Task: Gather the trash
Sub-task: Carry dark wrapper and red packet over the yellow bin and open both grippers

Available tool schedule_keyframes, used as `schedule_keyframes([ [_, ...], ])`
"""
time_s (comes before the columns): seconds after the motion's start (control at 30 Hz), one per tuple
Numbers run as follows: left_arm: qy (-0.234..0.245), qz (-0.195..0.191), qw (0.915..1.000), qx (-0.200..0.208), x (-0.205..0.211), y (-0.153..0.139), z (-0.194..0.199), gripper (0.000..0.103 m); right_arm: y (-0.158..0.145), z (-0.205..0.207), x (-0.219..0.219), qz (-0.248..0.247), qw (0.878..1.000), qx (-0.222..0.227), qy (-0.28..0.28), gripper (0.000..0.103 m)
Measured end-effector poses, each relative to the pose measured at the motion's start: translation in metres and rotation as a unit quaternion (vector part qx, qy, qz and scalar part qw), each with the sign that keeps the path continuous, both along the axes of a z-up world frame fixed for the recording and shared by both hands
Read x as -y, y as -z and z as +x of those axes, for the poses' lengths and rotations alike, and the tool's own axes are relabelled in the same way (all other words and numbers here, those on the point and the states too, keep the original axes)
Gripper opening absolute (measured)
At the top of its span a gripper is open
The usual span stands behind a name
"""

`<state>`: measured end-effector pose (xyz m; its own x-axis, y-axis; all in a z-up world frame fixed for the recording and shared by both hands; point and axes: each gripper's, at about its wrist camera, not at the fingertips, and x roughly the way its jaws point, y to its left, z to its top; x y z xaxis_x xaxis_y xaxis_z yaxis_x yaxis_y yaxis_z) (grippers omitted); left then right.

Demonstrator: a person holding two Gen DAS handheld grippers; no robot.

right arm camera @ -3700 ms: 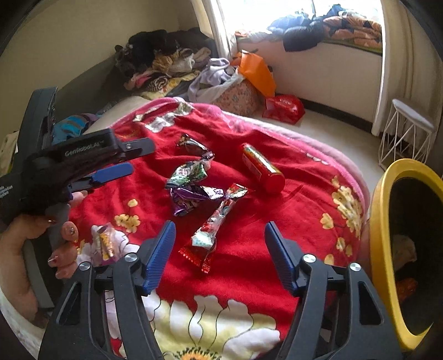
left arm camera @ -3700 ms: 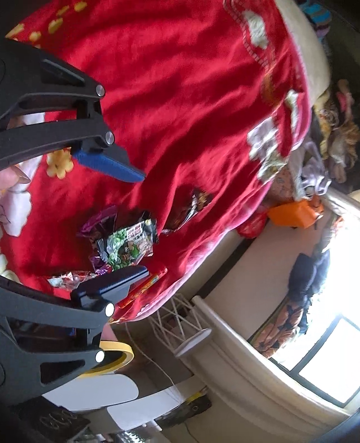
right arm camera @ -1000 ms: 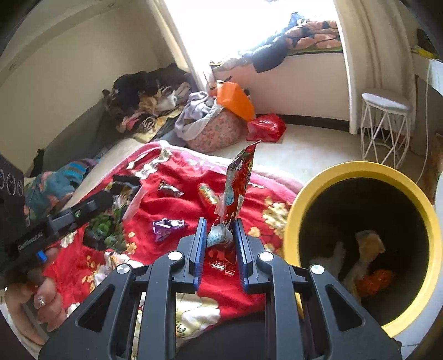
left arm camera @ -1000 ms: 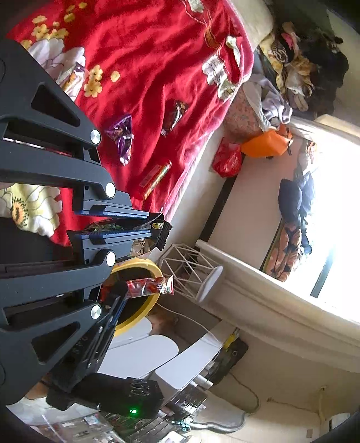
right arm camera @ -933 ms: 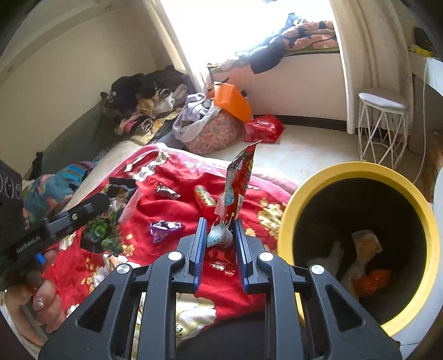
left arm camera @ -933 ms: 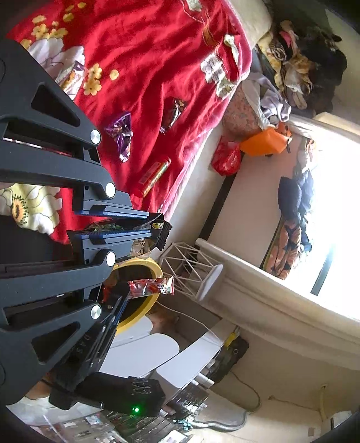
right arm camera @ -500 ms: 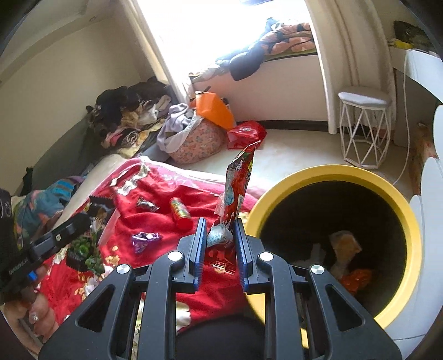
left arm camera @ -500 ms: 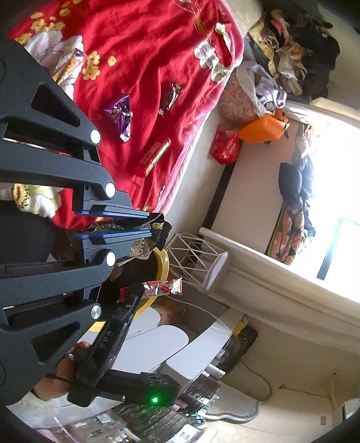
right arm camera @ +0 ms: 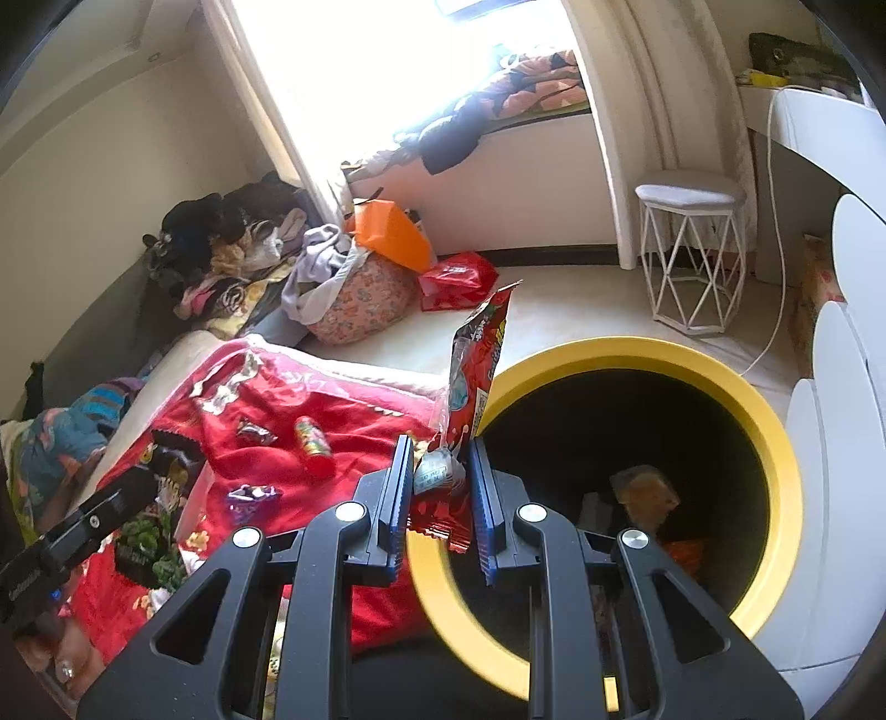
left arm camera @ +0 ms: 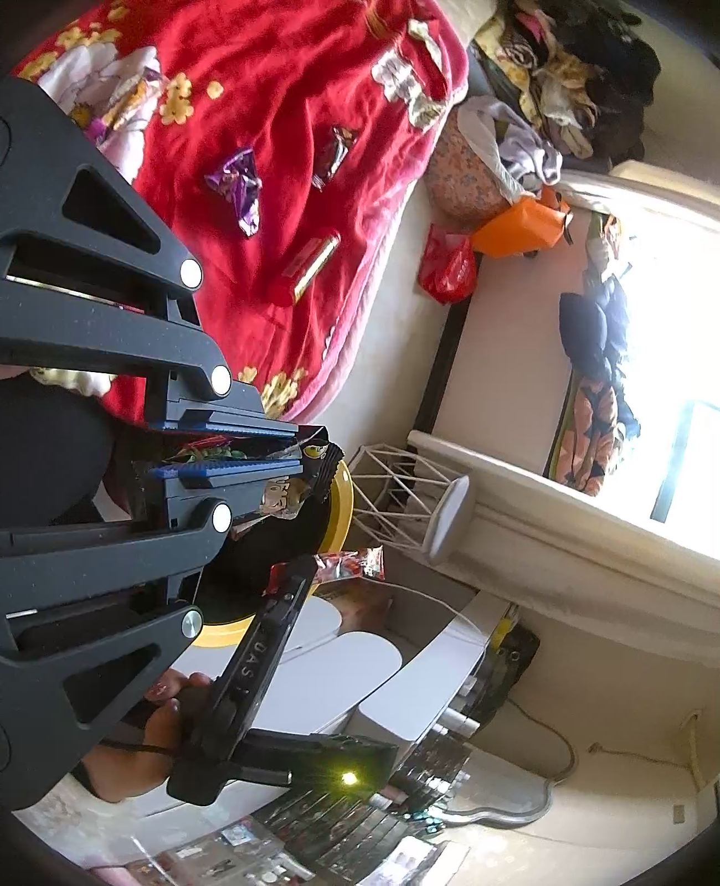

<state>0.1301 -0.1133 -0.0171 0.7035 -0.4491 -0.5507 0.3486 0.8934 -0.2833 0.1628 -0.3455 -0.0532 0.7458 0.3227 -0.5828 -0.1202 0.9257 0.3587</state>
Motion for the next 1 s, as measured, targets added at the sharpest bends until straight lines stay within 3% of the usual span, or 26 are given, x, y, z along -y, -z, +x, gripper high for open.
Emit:
schedule_keyframes([
  [0.47, 0.046, 0.021, 0.9987, 0.003, 0.047, 0.008, 0.002, 0.005, 0.008, 0.003, 0.034, -0.007, 0.999, -0.006, 0.052, 0.020],
  [1.0, 0.072, 0.062, 0.9953, -0.020, 0.091, 0.043, 0.017, 0.005, 0.037, 0.011, 0.072, -0.007, 0.995, -0.040, 0.093, 0.020],
])
